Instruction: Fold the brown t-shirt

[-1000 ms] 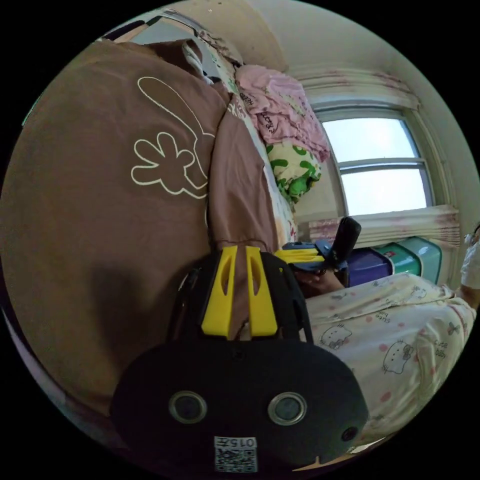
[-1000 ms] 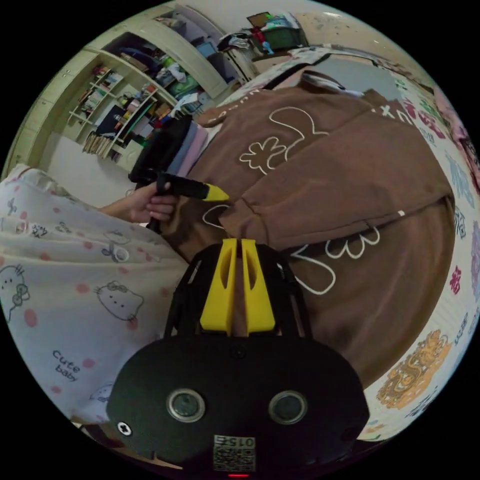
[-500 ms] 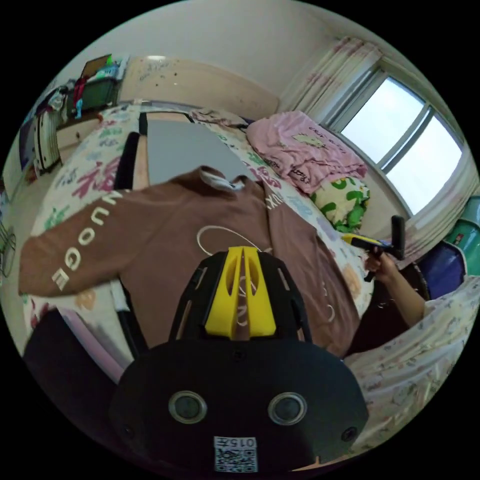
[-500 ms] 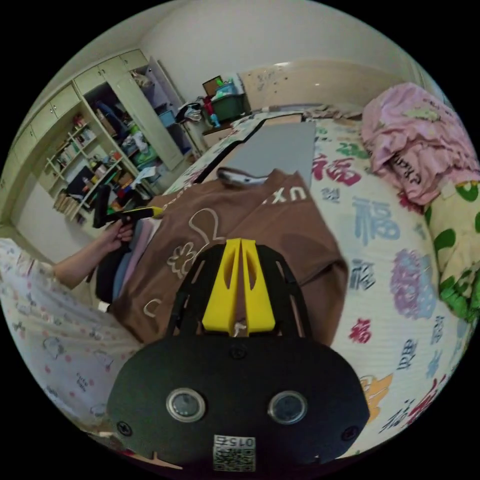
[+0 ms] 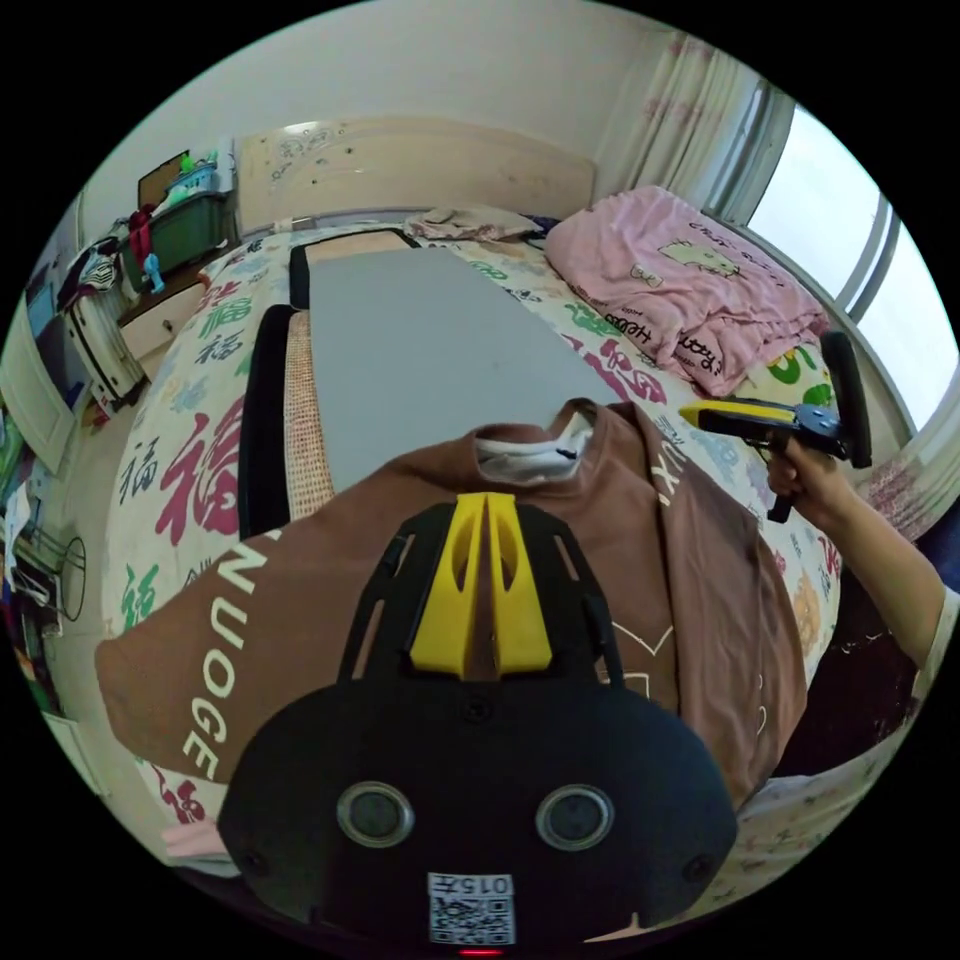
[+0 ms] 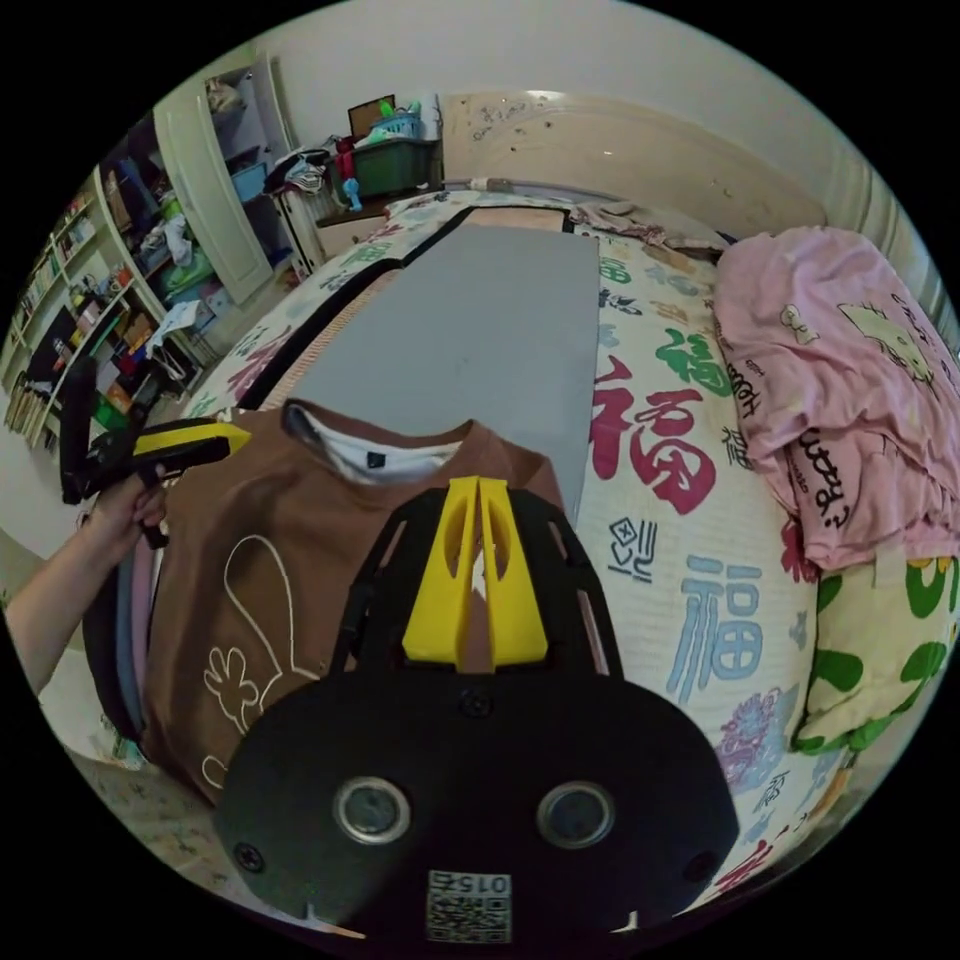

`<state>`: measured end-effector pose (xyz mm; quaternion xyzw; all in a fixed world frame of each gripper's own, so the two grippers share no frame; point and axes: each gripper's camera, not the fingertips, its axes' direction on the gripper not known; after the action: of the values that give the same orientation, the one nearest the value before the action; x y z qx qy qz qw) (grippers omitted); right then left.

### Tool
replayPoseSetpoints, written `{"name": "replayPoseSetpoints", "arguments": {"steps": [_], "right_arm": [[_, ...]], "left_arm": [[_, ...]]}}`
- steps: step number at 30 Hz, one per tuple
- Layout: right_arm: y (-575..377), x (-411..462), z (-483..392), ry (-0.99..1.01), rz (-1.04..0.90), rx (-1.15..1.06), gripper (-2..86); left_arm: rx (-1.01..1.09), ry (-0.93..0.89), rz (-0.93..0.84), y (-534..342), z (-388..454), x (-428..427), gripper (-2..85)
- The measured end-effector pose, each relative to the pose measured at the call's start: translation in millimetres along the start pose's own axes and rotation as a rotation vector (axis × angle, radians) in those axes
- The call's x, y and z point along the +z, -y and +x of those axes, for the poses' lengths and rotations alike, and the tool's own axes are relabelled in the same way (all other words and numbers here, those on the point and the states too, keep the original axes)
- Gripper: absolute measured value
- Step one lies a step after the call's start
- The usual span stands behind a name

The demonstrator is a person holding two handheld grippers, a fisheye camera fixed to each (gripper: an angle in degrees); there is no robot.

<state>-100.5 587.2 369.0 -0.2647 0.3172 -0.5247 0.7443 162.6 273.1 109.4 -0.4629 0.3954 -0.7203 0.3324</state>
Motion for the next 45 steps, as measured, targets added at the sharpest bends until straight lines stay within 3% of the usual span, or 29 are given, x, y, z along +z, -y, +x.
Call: {"name": "replayPoseSetpoints", "arguments": {"steps": [9, 11, 17, 24, 27, 29, 31, 33, 38, 45], "right_arm": [[41, 92, -35, -0.237, -0.213, -0.118, -1.0], [40, 98, -42, -0.332, -0.153, -0.153, -0.9], [41, 104, -38, -0.411, -0.088, -0.072, -0.7], [35, 94, -27, -0.37, -0.114, -0.028, -0.5], [13, 59, 11, -0.126, -0.065, 0.134, 0.8], [-40, -1, 38, 0.059, 0.16, 0.242, 2.3], [-97, -47, 52, 0.129, 0.298, 0.231, 3.8], [-160, -84, 70, 0.13, 0.375, 0.283, 4.6], [-321, -133, 100, 0.213, 0.283, 0.565, 4.2], [-388, -119, 35, 0.403, 0.066, 0.529, 6.6]], "left_arm": [[0.023, 0.14, -0.122, 41, 9, 58, -0.5], [0.023, 0.198, -0.172, 44, 7, 70, -0.6], [0.005, 0.285, -0.088, 54, -1, 82, -0.9], [0.001, 0.358, -0.065, 52, -4, 93, -0.8], [-0.093, 0.229, -0.063, 43, -27, 77, -0.2], [-0.143, 0.077, 0.038, 22, -33, 45, 0.4], [-0.087, -0.135, 0.144, -11, -23, 9, 1.2], [-0.005, -0.292, 0.138, -62, 3, -20, 2.6], [-0.042, -0.392, -0.032, -167, 44, -29, 10.2], [-0.028, -0.528, -0.227, -231, 73, -20, 11.4]]}}
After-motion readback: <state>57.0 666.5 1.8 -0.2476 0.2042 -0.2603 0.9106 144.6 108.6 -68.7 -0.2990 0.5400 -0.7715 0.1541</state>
